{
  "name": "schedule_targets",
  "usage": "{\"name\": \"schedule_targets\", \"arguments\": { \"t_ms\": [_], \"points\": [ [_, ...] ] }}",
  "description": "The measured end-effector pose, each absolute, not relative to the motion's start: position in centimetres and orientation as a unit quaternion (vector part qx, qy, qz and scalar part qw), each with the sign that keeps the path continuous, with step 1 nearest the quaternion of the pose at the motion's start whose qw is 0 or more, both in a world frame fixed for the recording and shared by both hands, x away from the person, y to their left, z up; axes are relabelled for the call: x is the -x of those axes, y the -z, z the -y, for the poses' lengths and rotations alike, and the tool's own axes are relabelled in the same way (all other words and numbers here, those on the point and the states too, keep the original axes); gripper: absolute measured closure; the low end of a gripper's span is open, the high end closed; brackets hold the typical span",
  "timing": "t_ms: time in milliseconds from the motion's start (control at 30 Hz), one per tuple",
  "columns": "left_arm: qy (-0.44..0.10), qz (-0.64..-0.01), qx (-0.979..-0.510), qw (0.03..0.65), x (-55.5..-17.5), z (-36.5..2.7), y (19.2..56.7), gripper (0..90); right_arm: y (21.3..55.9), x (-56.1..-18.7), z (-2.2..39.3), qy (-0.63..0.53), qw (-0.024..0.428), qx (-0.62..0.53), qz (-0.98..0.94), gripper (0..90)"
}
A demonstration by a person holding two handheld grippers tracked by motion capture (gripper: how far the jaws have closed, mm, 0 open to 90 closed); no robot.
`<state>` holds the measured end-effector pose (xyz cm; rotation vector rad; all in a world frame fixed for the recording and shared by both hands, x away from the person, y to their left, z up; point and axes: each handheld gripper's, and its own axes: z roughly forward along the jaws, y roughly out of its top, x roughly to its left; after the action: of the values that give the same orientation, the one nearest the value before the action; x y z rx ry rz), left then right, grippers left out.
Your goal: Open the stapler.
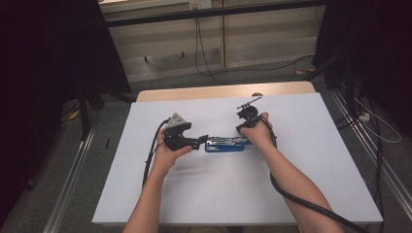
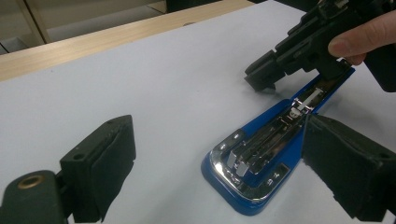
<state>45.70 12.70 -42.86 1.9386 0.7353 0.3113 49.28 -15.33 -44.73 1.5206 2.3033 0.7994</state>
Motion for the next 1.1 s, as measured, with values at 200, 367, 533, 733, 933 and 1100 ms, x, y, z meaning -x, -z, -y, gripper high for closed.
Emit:
{"name": "schedule_targets", "arguments": {
  "t_ms": [200, 367, 533, 733, 933, 1100],
  "points": [
    [-0.128, -0.308, -0.799, 0.5, -45.7, -12.9, 42.8, 10.4, 44.6, -48.9, 15.6, -0.262, 0.138, -0.518, -0.802, 69.2],
    [-0.13, -0.306, -0.801, 0.498, -45.7, -12.9, 42.7, 10.4, 44.5, -48.7, 15.7, -0.251, 0.137, -0.506, -0.813, 73.7],
    [-0.129, -0.308, -0.798, 0.501, -45.7, -12.9, 42.7, 10.4, 44.6, -48.7, 15.7, -0.256, 0.138, -0.503, -0.814, 78.5],
    [-0.13, -0.309, -0.796, 0.503, -45.7, -13.1, 42.6, 10.4, 44.2, -48.7, 16.0, -0.274, 0.131, -0.502, -0.81, 78.7],
    [-0.131, -0.311, -0.796, 0.503, -45.7, -13.4, 42.5, 10.4, 42.6, -48.0, 16.3, -0.293, 0.134, -0.482, -0.815, 78.7],
    [-0.131, -0.313, -0.795, 0.503, -45.7, -13.5, 42.4, 10.4, 41.2, -46.4, 16.6, -0.317, 0.123, -0.454, -0.824, 78.8]
  ]
}}
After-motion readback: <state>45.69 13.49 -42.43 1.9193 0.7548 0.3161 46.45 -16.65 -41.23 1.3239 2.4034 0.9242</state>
